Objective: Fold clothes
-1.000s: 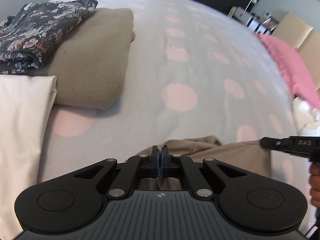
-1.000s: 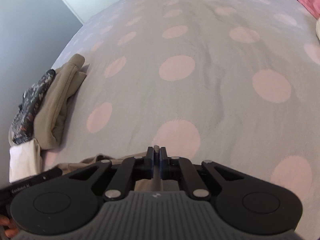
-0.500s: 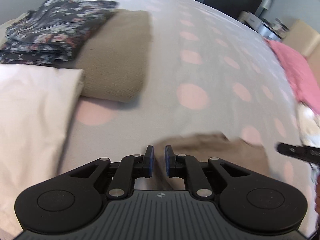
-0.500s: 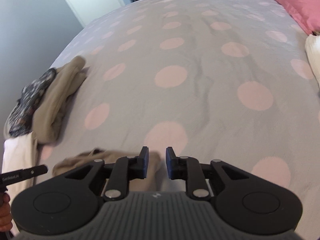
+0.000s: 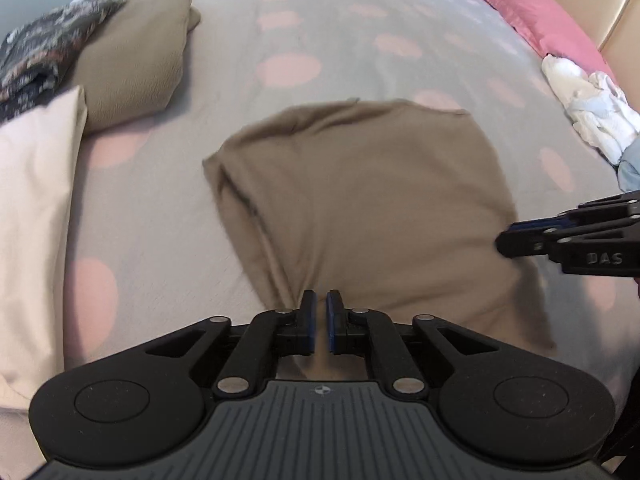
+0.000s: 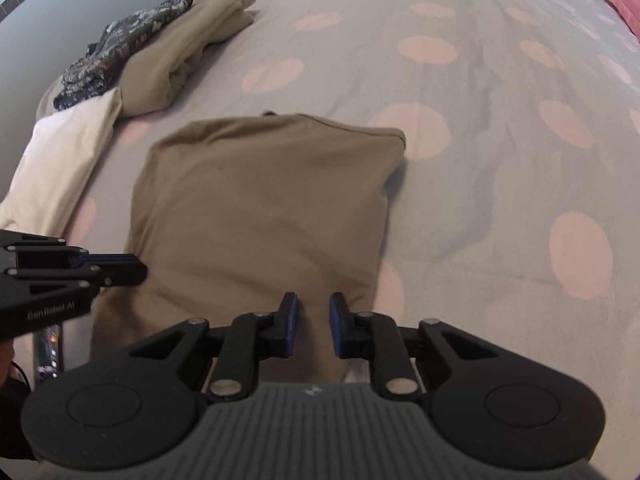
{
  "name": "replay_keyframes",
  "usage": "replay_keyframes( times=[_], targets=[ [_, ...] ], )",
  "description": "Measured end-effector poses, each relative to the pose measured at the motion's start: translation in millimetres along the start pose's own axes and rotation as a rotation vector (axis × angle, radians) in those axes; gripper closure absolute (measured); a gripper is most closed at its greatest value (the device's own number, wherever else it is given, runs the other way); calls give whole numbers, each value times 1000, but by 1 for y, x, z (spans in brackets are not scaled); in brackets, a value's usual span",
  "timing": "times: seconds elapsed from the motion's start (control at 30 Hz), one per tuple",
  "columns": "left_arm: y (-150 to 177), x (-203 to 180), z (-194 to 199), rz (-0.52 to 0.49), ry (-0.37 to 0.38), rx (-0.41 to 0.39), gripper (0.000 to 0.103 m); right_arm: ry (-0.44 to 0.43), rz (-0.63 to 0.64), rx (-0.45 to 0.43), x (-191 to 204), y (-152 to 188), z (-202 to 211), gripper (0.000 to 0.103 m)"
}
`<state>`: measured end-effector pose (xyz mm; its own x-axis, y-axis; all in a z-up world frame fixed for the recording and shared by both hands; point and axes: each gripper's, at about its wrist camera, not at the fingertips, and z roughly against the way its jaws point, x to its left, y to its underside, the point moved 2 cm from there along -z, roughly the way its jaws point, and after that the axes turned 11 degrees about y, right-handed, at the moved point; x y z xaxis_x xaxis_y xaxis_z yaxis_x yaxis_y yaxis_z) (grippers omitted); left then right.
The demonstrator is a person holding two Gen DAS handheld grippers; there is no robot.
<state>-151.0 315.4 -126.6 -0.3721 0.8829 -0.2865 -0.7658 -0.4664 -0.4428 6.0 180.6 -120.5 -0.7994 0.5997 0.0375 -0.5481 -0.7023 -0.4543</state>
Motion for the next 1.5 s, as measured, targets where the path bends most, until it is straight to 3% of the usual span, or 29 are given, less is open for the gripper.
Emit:
replay_keyframes(
  times=[0.17,0.23,0.3,0.33,0.37,0.4,0.5,0.7,0.97,1.17,1.23,1.3,1.4,1.5],
  targets=[
    [0,5,19,12,-76,-24,99,25,-47,-30,-18,-3,17,83],
    [-3,15,29,59,-61,-62,98,35,-88,-43,-28,-6,22,82],
    [-8,23,32,104,-51,-106,86,30,-141,-44,-38,-10,24,80],
    [-11,26,33,127,-46,-128,73,23,-167,-45,-42,-12,24,78],
    [-14,30,34,150,-41,-150,61,17,-194,-45,-46,-15,24,70],
    [-16,34,35,172,-35,-172,58,11,-216,-48,-48,-18,24,65],
    [-24,45,39,240,-20,-238,57,-7,-266,-63,-51,-26,19,53],
    [-41,64,23,369,40,-283,57,-45,-347,-34,-58,-39,1,53],
    [-49,76,-12,390,11,-239,57,-106,-455,37,-69,-51,-35,53],
    [-52,73,-21,363,54,-252,57,-149,-508,40,-68,-59,-58,53],
    [-52,72,-22,365,60,-255,57,-158,-517,34,-68,-61,-62,56],
    [-54,71,-22,359,69,-255,67,-162,-516,28,-66,-62,-64,72],
    [-55,70,-23,350,84,-254,89,-187,-522,21,-66,-62,-64,91],
    [-57,64,-19,317,79,-259,95,-179,-506,-1,-64,-63,-59,96]
  ],
)
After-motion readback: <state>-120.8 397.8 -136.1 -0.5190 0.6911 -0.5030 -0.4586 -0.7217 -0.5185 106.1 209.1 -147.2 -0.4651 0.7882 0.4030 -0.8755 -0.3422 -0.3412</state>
